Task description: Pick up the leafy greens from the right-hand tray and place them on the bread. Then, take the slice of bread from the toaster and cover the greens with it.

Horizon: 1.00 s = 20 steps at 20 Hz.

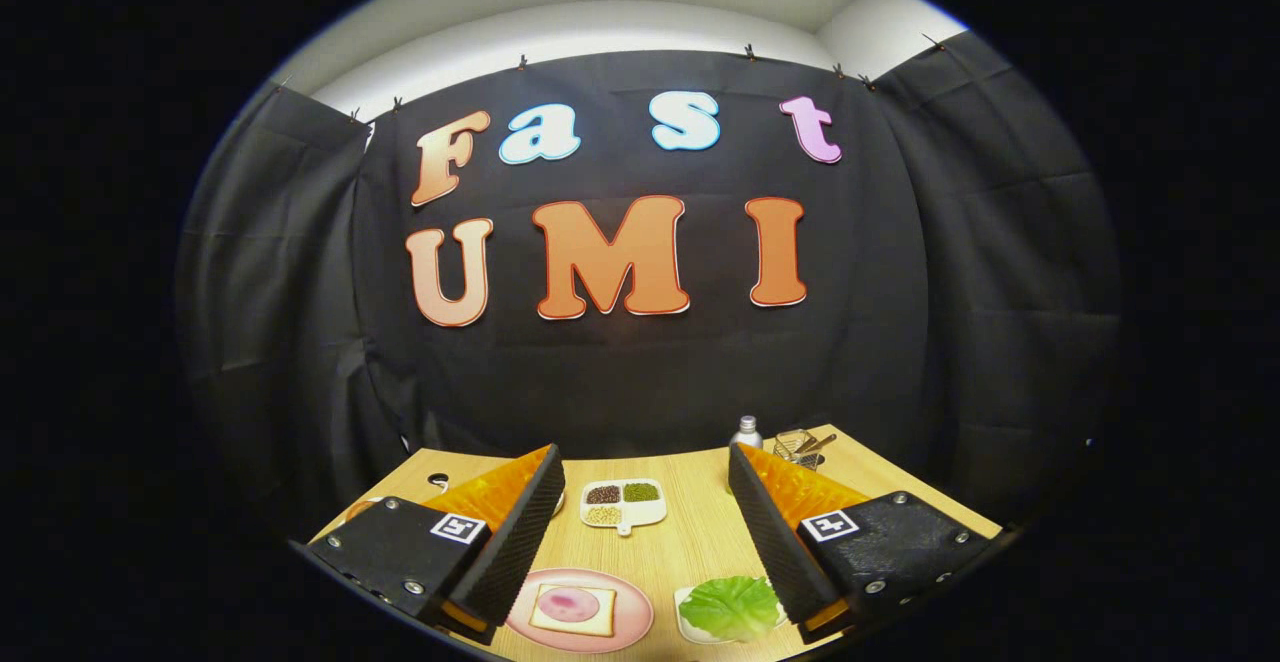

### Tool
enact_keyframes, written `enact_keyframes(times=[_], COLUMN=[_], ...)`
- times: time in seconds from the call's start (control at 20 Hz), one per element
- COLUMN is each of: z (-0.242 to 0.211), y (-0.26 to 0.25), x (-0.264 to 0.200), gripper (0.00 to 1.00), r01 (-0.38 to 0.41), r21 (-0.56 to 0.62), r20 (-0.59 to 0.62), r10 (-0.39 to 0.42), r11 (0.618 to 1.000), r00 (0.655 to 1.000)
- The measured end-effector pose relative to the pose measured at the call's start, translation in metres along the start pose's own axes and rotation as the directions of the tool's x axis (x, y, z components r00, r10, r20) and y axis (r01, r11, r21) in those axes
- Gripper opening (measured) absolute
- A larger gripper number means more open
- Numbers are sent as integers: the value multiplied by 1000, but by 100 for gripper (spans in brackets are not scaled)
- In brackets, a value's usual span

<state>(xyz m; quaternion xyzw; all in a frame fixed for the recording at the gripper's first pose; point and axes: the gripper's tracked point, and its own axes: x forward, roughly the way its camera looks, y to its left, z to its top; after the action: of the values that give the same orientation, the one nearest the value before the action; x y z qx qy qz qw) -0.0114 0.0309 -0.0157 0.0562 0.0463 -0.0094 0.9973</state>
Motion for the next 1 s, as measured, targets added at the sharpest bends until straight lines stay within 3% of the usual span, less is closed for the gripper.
enact_keyframes(times=[0.5,1.0], z=[-33,-141], y=[-15,-42], x=[10,23], gripper=[99,99], r01=[8,21], r21=[-12,-21], r20=[-82,-306], r10=[-9,-26], r11=[1000,1000], r00=[997,952])
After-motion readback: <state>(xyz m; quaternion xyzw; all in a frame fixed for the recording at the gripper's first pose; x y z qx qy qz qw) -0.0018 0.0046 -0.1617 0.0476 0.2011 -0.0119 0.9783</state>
